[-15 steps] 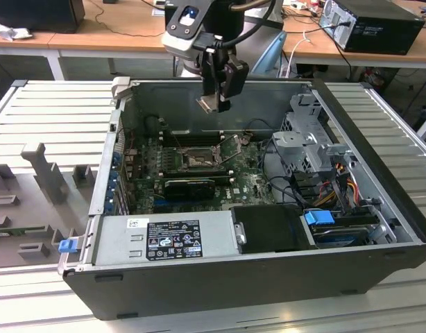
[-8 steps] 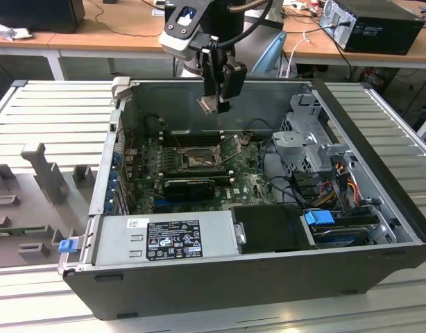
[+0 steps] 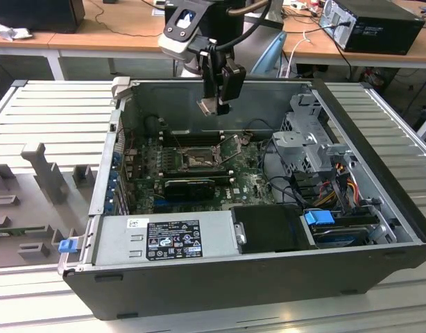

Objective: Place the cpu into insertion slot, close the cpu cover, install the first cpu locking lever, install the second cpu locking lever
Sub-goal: 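Place the cpu into insertion slot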

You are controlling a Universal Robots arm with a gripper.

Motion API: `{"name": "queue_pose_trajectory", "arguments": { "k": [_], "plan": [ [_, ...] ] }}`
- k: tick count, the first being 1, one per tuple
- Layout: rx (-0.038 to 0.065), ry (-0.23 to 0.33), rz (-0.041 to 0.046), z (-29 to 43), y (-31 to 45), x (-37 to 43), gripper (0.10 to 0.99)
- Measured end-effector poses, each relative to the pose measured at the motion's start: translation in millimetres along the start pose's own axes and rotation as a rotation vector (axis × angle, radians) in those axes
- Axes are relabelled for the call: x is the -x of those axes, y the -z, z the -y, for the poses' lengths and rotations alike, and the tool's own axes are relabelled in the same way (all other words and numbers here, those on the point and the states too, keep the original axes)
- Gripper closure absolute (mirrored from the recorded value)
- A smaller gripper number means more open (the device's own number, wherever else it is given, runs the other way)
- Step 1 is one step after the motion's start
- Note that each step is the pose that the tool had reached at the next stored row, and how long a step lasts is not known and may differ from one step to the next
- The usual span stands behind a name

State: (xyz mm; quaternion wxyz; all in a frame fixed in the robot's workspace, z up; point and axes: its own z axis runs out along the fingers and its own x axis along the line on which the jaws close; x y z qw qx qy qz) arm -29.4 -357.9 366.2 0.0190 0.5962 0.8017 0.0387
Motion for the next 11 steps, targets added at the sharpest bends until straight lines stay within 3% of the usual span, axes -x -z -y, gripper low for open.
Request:
{"name": "queue_pose_trajectory", "arguments": {
  "k": [11],
  "plan": [
    [0.000, -0.059, 0.0079, 0.1, -0.7, 0.0, 0.557]
  ]
}}
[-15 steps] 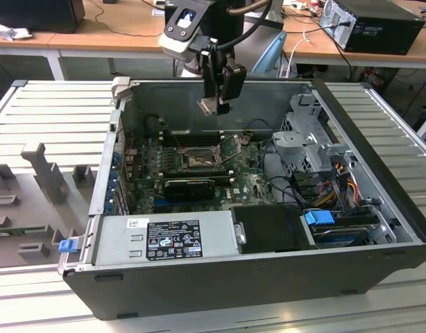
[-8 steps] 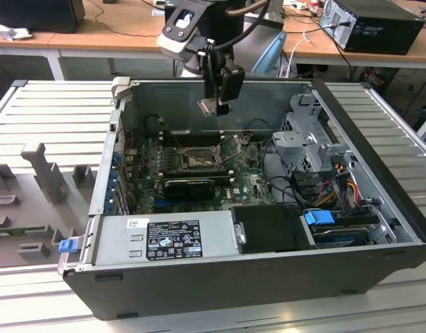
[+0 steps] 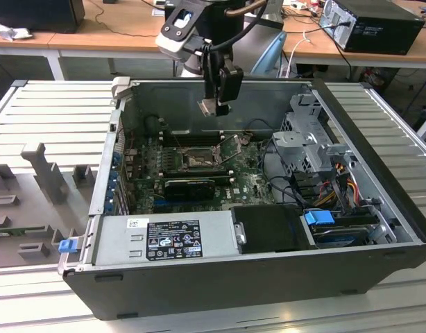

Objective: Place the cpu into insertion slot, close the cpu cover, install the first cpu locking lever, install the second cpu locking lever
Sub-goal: 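Place the cpu into insertion slot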

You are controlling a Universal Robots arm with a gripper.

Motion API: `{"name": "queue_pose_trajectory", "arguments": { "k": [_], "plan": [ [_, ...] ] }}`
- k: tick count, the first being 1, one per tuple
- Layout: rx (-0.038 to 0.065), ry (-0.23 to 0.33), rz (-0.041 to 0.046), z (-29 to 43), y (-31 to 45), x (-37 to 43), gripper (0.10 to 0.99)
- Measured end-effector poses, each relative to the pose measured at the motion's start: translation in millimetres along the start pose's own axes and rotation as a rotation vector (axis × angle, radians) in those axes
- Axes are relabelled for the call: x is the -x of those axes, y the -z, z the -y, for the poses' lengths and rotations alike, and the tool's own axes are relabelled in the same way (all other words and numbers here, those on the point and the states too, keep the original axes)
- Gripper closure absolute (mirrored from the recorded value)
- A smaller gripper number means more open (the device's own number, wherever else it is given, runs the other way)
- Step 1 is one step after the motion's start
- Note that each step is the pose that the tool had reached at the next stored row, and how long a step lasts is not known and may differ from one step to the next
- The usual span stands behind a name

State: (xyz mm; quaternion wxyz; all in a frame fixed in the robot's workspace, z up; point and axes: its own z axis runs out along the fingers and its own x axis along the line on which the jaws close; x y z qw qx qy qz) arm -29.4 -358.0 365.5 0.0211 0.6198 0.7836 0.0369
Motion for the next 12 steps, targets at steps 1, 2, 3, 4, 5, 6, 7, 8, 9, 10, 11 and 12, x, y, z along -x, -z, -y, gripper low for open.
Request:
{"name": "queue_pose_trajectory", "arguments": {
  "k": [1, 2, 3, 4, 5, 6, 7, 8, 9, 10, 11, 12],
  "plan": [
    [0.000, -0.005, 0.0006, 0.0, -0.1, 0.0, 0.557],
    [0.000, -0.010, 0.0010, 0.0, -0.1, 0.0, 0.557],
    [0.000, -0.014, 0.0014, 0.0, -0.2, 0.0, 0.557],
    [0.000, -0.018, 0.0019, 0.0, -0.2, 0.0, 0.557],
    [0.000, -0.021, 0.0022, 0.0, -0.3, 0.0, 0.557],
    [0.000, -0.024, 0.0025, 0.0, -0.3, 0.0, 0.557],
    [0.000, -0.026, 0.0027, 0.0, -0.3, 0.0, 0.557],
    [0.000, -0.029, 0.0029, 0.0, -0.4, 0.0, 0.557],
    [0.000, -0.031, 0.0032, 0.0, -0.4, 0.0, 0.557],
    [0.000, -0.035, 0.0034, 0.0, -0.4, 0.0, 0.557],
    [0.000, -0.037, 0.0036, 0.0, -0.5, 0.0, 0.557],
    [0.000, -0.039, 0.0038, 0.0, -0.5, 0.0, 0.557]
  ]
}}
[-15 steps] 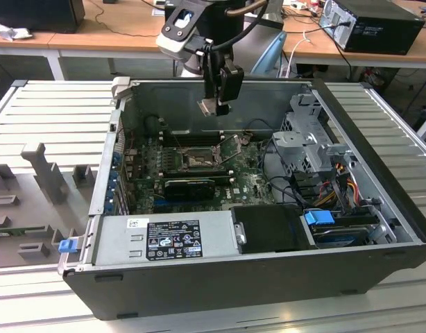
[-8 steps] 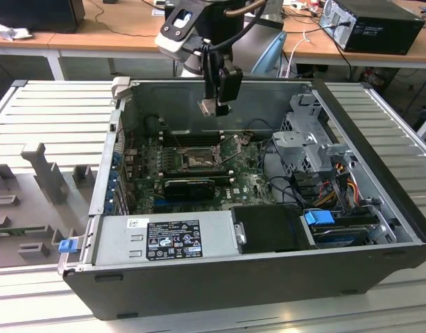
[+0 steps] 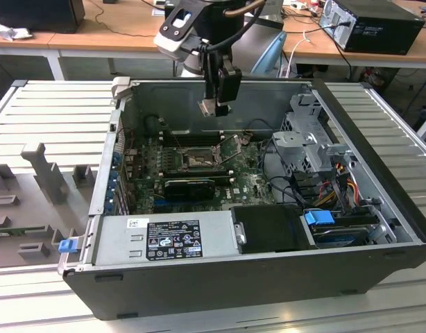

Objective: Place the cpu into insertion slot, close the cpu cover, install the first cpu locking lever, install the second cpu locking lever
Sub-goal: 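Place the cpu into insertion slot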

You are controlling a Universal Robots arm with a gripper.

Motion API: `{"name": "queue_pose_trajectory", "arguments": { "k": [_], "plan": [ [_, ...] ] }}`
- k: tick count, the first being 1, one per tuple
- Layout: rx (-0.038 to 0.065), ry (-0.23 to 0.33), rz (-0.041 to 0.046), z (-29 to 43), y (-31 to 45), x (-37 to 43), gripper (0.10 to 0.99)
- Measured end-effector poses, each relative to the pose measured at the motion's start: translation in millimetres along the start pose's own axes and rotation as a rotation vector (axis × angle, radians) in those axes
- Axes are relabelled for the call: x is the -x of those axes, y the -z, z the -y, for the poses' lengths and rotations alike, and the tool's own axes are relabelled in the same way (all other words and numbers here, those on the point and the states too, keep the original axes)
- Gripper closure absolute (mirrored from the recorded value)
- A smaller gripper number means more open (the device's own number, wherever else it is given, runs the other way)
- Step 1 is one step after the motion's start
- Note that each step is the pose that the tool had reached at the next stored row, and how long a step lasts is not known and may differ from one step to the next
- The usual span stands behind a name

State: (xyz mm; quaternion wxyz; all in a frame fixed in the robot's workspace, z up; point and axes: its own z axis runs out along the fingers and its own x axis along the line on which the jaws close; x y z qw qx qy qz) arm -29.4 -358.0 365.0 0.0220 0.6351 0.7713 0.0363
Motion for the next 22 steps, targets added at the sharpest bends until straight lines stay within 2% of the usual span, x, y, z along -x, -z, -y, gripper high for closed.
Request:
{"name": "queue_pose_trajectory", "arguments": {
  "k": [14, 22],
  "plan": [
    [-0.003, -0.012, 0.0067, 0.6, -8.7, 0.1, 0.557],
    [-0.009, -0.020, 0.0178, 1.4, -17.5, 0.2, 0.557]
  ]
}}
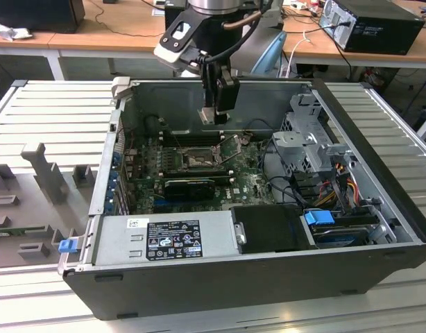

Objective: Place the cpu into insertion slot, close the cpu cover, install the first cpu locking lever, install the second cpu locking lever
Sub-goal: 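Place the cpu into insertion slot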

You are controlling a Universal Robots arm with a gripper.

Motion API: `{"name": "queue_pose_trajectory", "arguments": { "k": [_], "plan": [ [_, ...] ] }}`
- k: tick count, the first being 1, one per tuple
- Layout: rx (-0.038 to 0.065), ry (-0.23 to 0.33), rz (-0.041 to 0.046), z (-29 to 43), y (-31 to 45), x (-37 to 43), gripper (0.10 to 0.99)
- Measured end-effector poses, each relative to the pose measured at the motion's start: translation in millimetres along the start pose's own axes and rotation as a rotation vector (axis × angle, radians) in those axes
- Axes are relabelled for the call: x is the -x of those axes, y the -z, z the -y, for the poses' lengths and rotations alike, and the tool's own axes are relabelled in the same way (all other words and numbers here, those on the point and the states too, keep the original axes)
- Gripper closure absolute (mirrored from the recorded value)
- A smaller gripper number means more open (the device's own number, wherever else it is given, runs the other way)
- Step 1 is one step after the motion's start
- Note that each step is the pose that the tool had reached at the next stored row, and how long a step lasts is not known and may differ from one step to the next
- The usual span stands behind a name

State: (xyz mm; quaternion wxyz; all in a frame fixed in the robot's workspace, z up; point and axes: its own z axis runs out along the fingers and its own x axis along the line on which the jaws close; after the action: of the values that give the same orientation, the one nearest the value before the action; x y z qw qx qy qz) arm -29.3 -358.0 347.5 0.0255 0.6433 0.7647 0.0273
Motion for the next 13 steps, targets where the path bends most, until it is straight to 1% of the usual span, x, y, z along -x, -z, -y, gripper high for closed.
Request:
{"name": "queue_pose_trajectory", "arguments": {
  "k": [1, 3, 6, 7, 13],
  "plan": [
    [-0.002, -0.011, 0.0026, 0.1, -1.2, 0.0, 0.557],
    [-0.004, -0.031, 0.0048, 0.2, -2.4, 0.0, 0.557],
    [-0.005, -0.090, 0.0091, 0.3, -4.5, 0.0, 0.557],
    [-0.005, -0.098, 0.0097, 0.4, -5.0, 0.0, 0.557],
    [-0.005, -0.100, 0.0098, 0.6, -7.4, 0.0, 0.557]
  ]
}}
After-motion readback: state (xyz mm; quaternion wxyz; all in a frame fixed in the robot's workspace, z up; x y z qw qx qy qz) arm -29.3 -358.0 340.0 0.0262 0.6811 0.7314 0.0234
